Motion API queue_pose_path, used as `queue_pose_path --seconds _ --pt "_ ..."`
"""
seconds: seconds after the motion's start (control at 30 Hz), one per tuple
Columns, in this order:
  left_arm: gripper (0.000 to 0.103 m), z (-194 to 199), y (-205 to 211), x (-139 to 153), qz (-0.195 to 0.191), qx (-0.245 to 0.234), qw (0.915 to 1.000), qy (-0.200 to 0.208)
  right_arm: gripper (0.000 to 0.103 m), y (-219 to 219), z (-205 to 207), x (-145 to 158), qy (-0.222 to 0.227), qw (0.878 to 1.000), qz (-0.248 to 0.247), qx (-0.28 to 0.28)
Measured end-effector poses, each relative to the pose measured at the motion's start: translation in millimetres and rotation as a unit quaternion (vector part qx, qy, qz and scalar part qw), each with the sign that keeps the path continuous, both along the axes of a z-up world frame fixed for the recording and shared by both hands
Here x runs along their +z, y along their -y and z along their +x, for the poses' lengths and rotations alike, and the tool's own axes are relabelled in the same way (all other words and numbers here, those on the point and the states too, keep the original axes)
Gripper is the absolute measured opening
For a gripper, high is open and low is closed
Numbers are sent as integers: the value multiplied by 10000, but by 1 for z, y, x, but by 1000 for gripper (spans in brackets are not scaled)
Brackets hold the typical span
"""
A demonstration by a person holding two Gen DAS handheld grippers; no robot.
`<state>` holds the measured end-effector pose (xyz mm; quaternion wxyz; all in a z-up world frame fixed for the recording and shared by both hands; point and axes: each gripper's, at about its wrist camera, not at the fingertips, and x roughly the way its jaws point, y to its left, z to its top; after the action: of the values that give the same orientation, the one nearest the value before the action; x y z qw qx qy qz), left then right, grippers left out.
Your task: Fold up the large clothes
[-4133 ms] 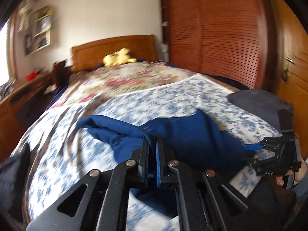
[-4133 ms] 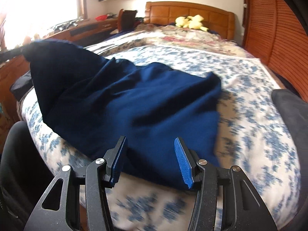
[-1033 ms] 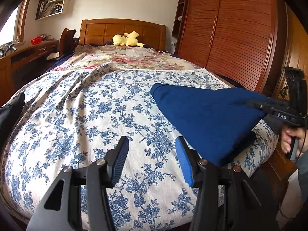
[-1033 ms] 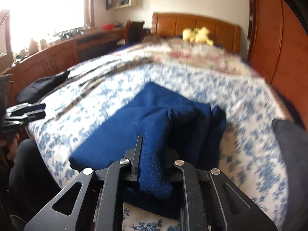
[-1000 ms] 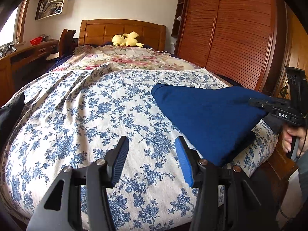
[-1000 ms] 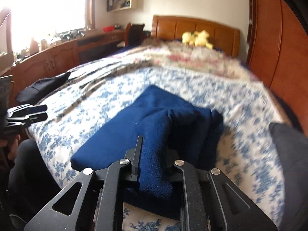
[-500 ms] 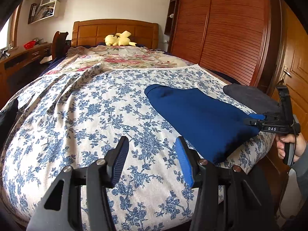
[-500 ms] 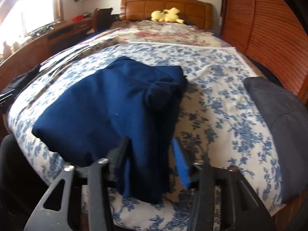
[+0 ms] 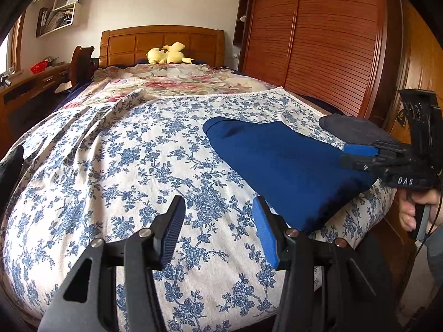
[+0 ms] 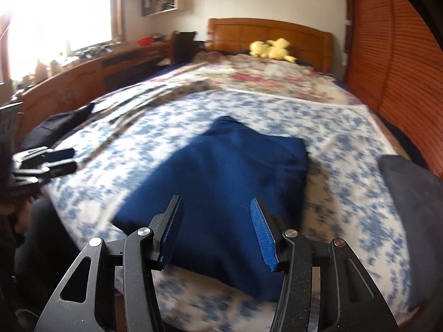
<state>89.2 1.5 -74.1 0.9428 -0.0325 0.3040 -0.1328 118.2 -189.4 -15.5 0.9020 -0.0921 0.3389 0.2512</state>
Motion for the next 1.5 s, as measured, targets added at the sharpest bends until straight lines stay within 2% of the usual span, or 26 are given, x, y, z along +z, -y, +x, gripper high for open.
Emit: queue_pose_path --seconds 0.2,0.33,0.4,0.5,0.63,0.73,0.97,1.07,1.23,1.37,1.5 --pt "49 -1 -5 -1 12 29 10000 -14 51 -44 -3 -26 -212 9989 -113 410" --pt "49 1 -7 -4 -14 34 10000 -42 51 -44 -1 -62 -622 9970 -145 445" --pt "49 4 -6 -7 -25 14 10000 -70 51 -41 -2 -73 -639 9971 -131 396" --pt "49 11 -1 -9 -33 -56 9999 -96 51 -35 -1 -72 -697 9969 26 351" --pt "49 25 13 -5 97 -243 9997 -12 50 -22 -6 -56 -581 9981 84 167" --pt "49 40 25 1 174 -391 9991 45 50 4 -15 -39 -281 9995 29 -134" --pt "49 81 51 10 281 -691 9971 123 51 73 -17 -26 -140 9956 -34 -931" --pt "49 97 59 10 284 -767 9966 108 51 89 -13 -33 -258 9931 -38 -1144" --pt "49 124 72 5 336 -860 9957 17 51 97 -6 -50 -533 9919 219 -1129" --pt "49 148 77 -1 393 -864 9955 -62 63 93 4 -65 -705 9906 269 -1140" --pt "49 172 78 -8 458 -838 9953 -187 67 92 15 -78 -863 9897 408 -1067"
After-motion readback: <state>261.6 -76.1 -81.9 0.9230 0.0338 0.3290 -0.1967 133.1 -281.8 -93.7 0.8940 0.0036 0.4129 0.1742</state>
